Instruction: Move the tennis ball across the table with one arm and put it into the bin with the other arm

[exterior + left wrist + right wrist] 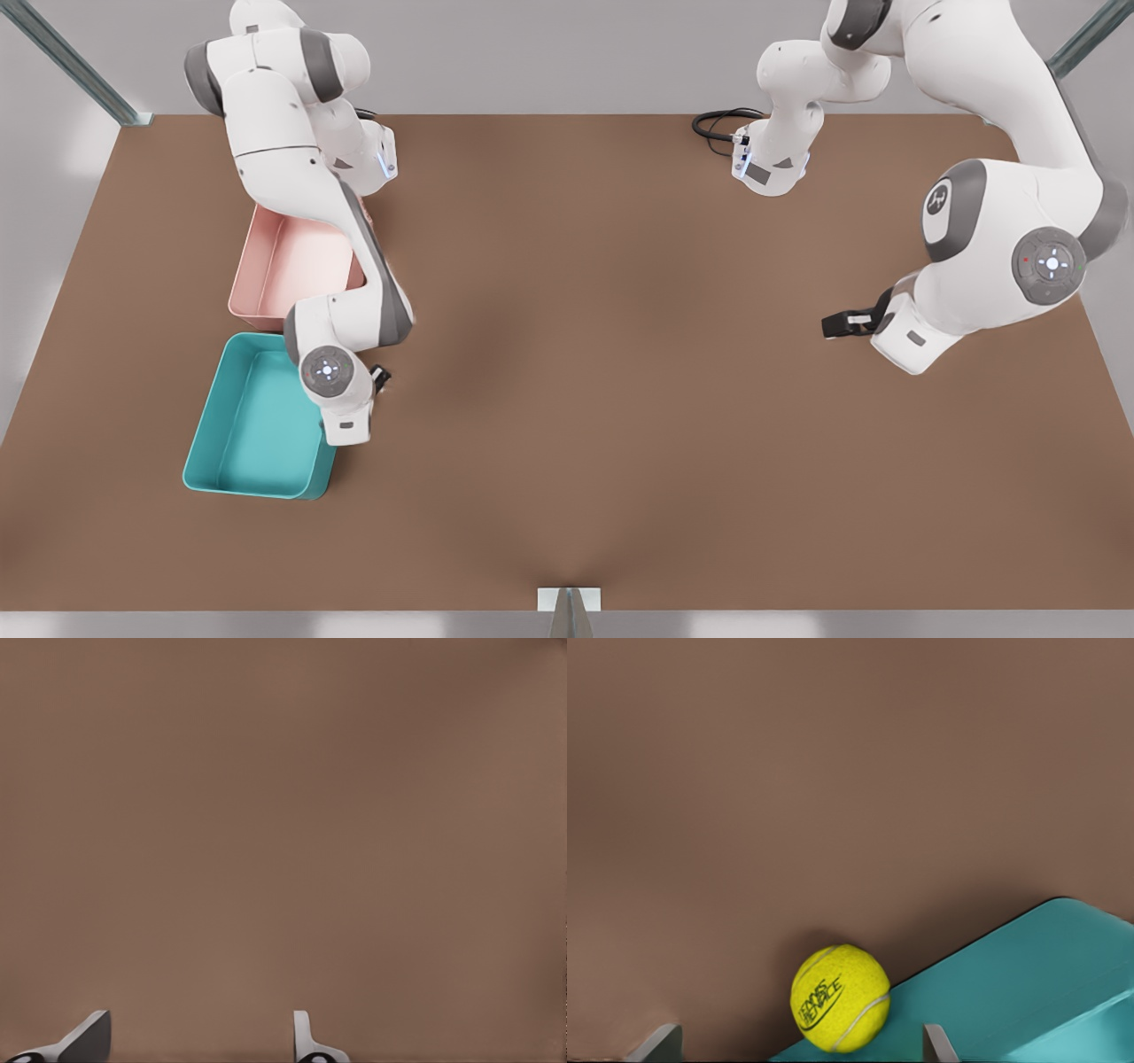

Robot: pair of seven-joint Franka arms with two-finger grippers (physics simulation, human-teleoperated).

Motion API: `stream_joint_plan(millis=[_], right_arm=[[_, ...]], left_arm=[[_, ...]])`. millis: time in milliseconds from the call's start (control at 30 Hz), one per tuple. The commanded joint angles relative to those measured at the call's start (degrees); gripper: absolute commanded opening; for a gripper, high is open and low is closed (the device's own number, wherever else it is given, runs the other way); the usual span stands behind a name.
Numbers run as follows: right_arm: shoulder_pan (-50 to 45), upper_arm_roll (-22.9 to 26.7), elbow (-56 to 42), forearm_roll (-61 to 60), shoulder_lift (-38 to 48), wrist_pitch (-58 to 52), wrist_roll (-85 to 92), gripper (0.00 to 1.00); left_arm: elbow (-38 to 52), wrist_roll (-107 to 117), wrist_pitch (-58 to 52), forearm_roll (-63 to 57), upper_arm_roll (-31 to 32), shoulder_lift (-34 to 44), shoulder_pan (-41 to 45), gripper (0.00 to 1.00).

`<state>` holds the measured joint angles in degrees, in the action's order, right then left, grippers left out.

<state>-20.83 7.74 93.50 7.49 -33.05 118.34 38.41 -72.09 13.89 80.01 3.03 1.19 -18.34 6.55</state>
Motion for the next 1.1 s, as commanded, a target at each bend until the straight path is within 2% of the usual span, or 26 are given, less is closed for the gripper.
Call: stream_joint_plan(millis=[0, 333, 533, 767, 1067], right_arm=[[0.8, 0.1, 0.8, 4.0, 0.1, 1.5, 48.8, 1.00], [1.1, 0.2, 1.1, 1.6, -3.6, 5.5, 49.8, 1.00], [1.4, 0.9, 8.5, 1.3, -0.9, 14.2, 48.0, 1.00], [1.4, 1.0, 8.5, 0.9, -1.8, 14.2, 48.0, 1.00], [1.4, 2.0, 12.7, 0.9, 0.4, 14.8, 38.8, 1.00]], left_arm=[[0.0, 7.6, 0.2, 0.1, 0.1, 0.0, 0.0, 1.00], [0.0, 7.6, 0.2, 0.1, 0.2, -0.8, 0.1, 1.00], [0.0, 7.6, 0.2, 0.1, 0.2, -0.9, 0.1, 1.00], [0.1, 7.6, 0.2, 0.1, 0.2, -0.8, 0.3, 1.00], [0.2, 7.6, 0.2, 0.1, 0.2, -0.7, 0.2, 1.00]])
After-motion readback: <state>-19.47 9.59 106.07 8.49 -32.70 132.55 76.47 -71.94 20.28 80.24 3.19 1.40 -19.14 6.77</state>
